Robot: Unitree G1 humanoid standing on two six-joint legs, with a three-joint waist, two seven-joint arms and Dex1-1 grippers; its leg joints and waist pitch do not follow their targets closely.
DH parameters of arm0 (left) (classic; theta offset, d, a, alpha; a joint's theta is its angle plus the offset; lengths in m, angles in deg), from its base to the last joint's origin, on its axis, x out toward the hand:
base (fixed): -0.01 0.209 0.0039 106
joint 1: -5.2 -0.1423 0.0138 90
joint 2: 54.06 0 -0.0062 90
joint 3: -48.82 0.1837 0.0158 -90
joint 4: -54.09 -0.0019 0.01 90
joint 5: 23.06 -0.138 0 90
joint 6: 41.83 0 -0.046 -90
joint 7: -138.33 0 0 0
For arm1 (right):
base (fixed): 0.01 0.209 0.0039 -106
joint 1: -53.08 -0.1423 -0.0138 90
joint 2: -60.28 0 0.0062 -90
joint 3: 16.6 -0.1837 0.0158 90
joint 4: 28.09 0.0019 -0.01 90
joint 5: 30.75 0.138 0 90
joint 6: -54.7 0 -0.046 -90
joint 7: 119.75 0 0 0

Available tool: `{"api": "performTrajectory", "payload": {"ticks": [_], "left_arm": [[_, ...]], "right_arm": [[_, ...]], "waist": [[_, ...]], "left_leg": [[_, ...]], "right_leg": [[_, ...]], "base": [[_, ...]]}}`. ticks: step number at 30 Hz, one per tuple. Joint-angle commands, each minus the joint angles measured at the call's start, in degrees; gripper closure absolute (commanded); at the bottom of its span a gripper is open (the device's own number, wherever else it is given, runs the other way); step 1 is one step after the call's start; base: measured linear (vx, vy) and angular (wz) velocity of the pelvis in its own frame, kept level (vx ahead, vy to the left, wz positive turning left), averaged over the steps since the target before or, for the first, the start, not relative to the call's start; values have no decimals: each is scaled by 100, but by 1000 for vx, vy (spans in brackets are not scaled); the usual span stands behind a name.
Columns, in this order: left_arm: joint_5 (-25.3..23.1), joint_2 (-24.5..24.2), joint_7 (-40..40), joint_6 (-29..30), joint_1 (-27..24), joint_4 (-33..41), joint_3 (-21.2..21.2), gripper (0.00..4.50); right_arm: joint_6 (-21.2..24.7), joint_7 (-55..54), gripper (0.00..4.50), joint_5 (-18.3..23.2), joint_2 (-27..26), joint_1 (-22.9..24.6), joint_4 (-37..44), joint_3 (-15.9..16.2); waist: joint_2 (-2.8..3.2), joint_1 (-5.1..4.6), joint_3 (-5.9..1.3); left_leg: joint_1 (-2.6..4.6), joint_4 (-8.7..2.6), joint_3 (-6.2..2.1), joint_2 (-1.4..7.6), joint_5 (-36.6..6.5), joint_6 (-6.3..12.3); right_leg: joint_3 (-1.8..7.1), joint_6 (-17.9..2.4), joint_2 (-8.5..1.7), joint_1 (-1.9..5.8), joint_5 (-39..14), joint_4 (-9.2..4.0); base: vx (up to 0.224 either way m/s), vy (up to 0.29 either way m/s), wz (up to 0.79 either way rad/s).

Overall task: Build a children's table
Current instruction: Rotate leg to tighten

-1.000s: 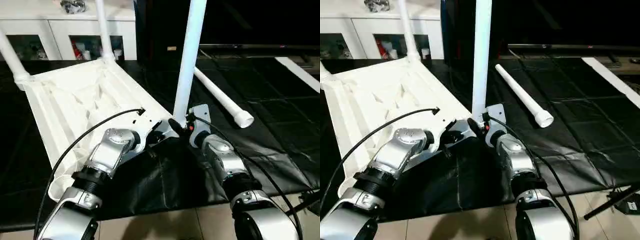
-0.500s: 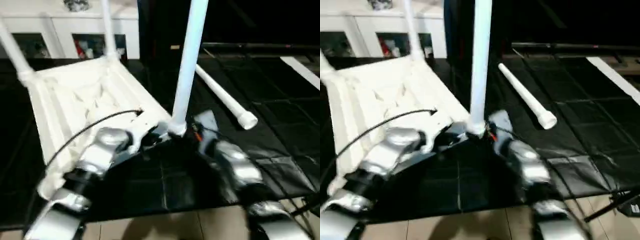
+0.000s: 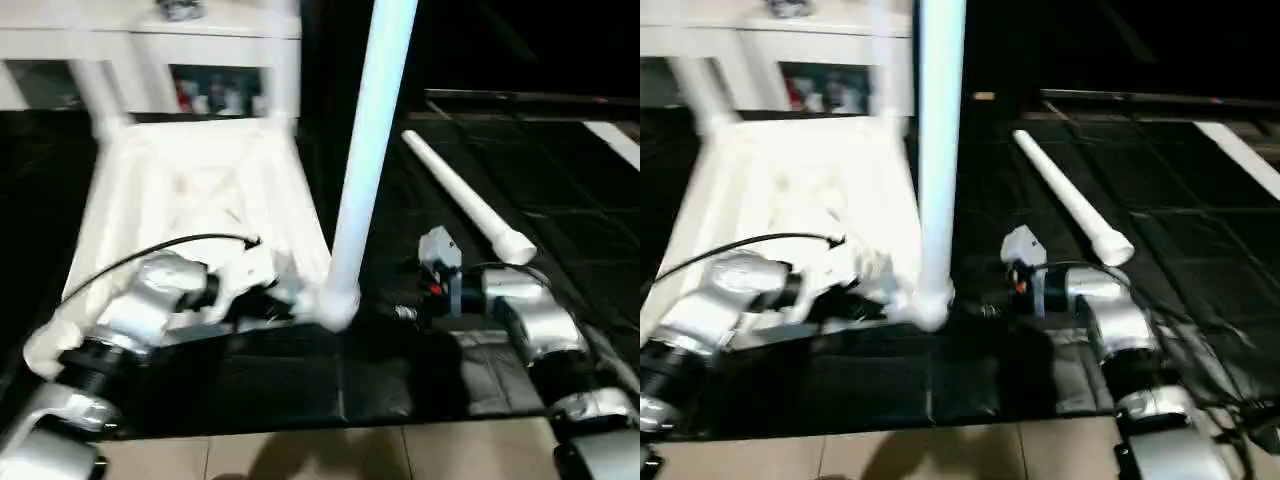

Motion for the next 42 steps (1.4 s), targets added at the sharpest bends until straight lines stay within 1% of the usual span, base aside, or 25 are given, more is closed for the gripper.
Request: {"api": "performTrajectory", "payload": {"ticks": [1, 3, 5, 6, 8, 9, 12, 13, 14, 15, 19, 20, 21, 24, 26, 31, 34, 35, 36, 37, 38, 39, 40, 41, 42], "left_arm": [[-32, 65, -427, -213, 34, 103, 384, 450], [-13, 77, -556, -246, 67, 129, 426, 450], [-8, 89, -598, -260, 77, 151, 451, 450], [0, 96, -635, -266, 88, 167, 475, 450], [10, 125, -675, -298, 115, 188, 514, 450], [16, 148, -698, -312, 134, 181, 524, 450], [24, 160, -742, -335, 138, 181, 531, 450], [28, 158, -758, -341, 135, 183, 532, 450], [29, 154, -772, -341, 133, 185, 535, 450], [28, 153, -785, -345, 133, 183, 536, 450], [15, 142, -825, -368, 125, 168, 538, 450], [10, 141, -828, -374, 125, 163, 539, 450], [10, 142, -827, -375, 123, 159, 547, 450], [12, 141, -830, -372, 114, 157, 556, 450], [10, 142, -823, -360, 105, 162, 550, 450], [-3, 221, -506, -77, 22, 180, 436, 450], [68, 511, 149, 389, -30, 183, 173, 450], [72, 568, 275, 449, -38, 192, 130, 450], [73, 868, 939, 757, -86, 234, -86, 450], [59, 1034, 1303, 935, -115, 271, -197, 450], [53, 1080, 1403, 984, -123, 284, -226, 450], [49, 1115, 1479, 1022, -130, 294, -249, 450], [54, 1239, 1711, 1179, -147, 319, -326, 450], [43, 1429, 2055, 1367, -166, 341, -430, 450], [34, 1590, 2327, 1519, -164, 333, -512, 450]], "right_arm": [[-82, 181, 3, -121, 24, -95, -47, 130], [-130, 223, 3, -181, -72, -170, -168, 177], [-161, 236, 3, -222, -119, -197, -224, 211], [-183, 274, 20, -243, -149, -211, -252, 258], [-209, 313, 20, -282, -227, -227, -307, 351], [-229, 330, 39, -290, -266, -236, -340, 413], [-257, 356, 57, -278, -293, -252, -399, 461], [-260, 361, 75, -261, -300, -256, -412, 457], [-264, 371, 75, -245, -304, -255, -415, 451], [-274, 383, 93, -243, -309, -257, -427, 440], [-307, 493, 119, -222, -316, -245, -443, 405], [-312, 515, 136, -216, -316, -241, -439, 403], [-306, 555, 136, -197, -313, -226, -426, 402], [-294, 627, 169, -132, -305, -192, -402, 418], [-300, 646, 174, -114, -305, -167, -381, 426], [-161, 585, 178, -19, -390, -31, -229, 365], [19, 68, 178, 75, -582, 144, -51, 193], [87, -49, 178, 92, -624, 182, -14, 160], [201, -788, 178, 23, -843, 368, 116, 47], [268, -1242, 178, -44, -985, 460, 152, -7], [303, -1365, 178, -57, -1028, 484, 161, -24], [330, -1459, 178, -67, -1060, 503, 168, -37], [344, -1798, 179, -116, -1185, 540, 152, -81], [376, -2317, 180, -151, -1403, 557, 100, -169], [420, -2792, 180, -165, -1601, 531, 17, -268]], "waist": [[40, -17, -364], [48, 22, -373], [52, 30, -369], [54, 35, -372], [59, 36, -375], [52, 33, -373], [66, 31, -370], [59, 29, -368], [58, 27, -366], [56, 20, -373], [52, 18, -378], [57, 18, -376], [54, 17, -379], [27, 17, -380], [31, 20, -381], [56, 20, -383], [50, 21, -370], [45, 23, -362], [24, 0, -330], [1, -31, -312], [-5, -44, -313], [-14, -88, -305], [-35, -147, -319], [-7, -160, -324], [-25, -216, -318]], "left_leg": [[8, -326, 173, -18, -1683, 261], [19, -325, 172, -14, -1666, 203], [20, -329, 171, -14, -1706, 186], [18, -330, 167, -13, -1720, 174], [14, -333, 162, -12, -1732, 163], [6, -334, 158, -17, -1740, 153], [6, -336, 156, -17, -1794, 145], [-2, -336, 157, -19, -1805, 147], [-3, -340, 154, -18, -1821, 145], [2, -338, 151, -17, -1804, 145], [0, -330, 155, -17, -1729, 169], [-1, -332, 153, -12, -1709, 175], [0, -329, 156, -15, -1702, 178], [0, -325, 160, -15, -1671, 195], [3, -322, 162, -16, -1655, 200], [4, -317, 164, -18, -1626, 196], [10, -326, 169, -16, -1676, 180], [11, -328, 165, -17, -1704, 160], [3, -348, 150, -30, -1872, 87], [10, -358, 131, -48, -2085, 44], [13, -363, 126, -56, -2139, 15], [27, -354, 113, -78, -2231, 0], [-20, -356, 97, -86, -2164, 0], [-35, -359, 91, -92, -2110, 7], [-48, -358, 99, -90, -2031, -16]], "right_leg": [[167, -1277, -147, 322, -1480, -341], [173, -1281, -158, 311, -1491, -330], [174, -1282, -154, 310, -1506, -332], [172, -1279, -154, 315, -1497, -326], [173, -1266, -156, 322, -1492, -326], [170, -1253, -153, 327, -1502, -324], [171, -1238, -159, 326, -1586, -335], [172, -1216, -160, 330, -1626, -339], [171, -1200, -160, 330, -1666, -341], [170, -1188, -155, 329, -1656, -337], [171, -1214, -152, 332, -1568, -327], [170, -1233, -150, 330, -1523, -322], [170, -1239, -149, 332, -1505, -323], [169, -1251, -151, 335, -1498, -318], [171, -1249, -152, 332, -1502, -316], [171, -1274, -147, 335, -1420, -312], [177, -1252, -147, 330, -1509, -322], [177, -1230, -148, 327, -1567, -333], [175, -1099, -153, 321, -1940, -364], [150, -918, -164, 313, -2459, -424], [139, -803, -171, 317, -2714, -446], [123, -616, -180, 291, -3152, -509], [112, -486, -192, 325, -3302, -519], [109, -458, -191, 331, -3293, -529], [113, -450, -181, 303, -3199, -535]], "base": [[0, 0, 0], [0, 0, 0], [0, 0, 0], [0, 0, 0], [0, 0, 0], [0, 0, 0], [0, 0, 0], [0, 0, 0], [0, 0, 0], [0, 0, 0], [0, 0, 0], [0, 0, 0], [0, 0, 0], [0, 0, 0], [0, 0, 0], [0, 0, 0], [0, 0, 0], [0, 0, 0], [0, 0, 0], [0, 0, 0], [0, 0, 0], [0, 0, 0], [0, 0, 0], [0, 0, 0], [0, 0, 0]]}}
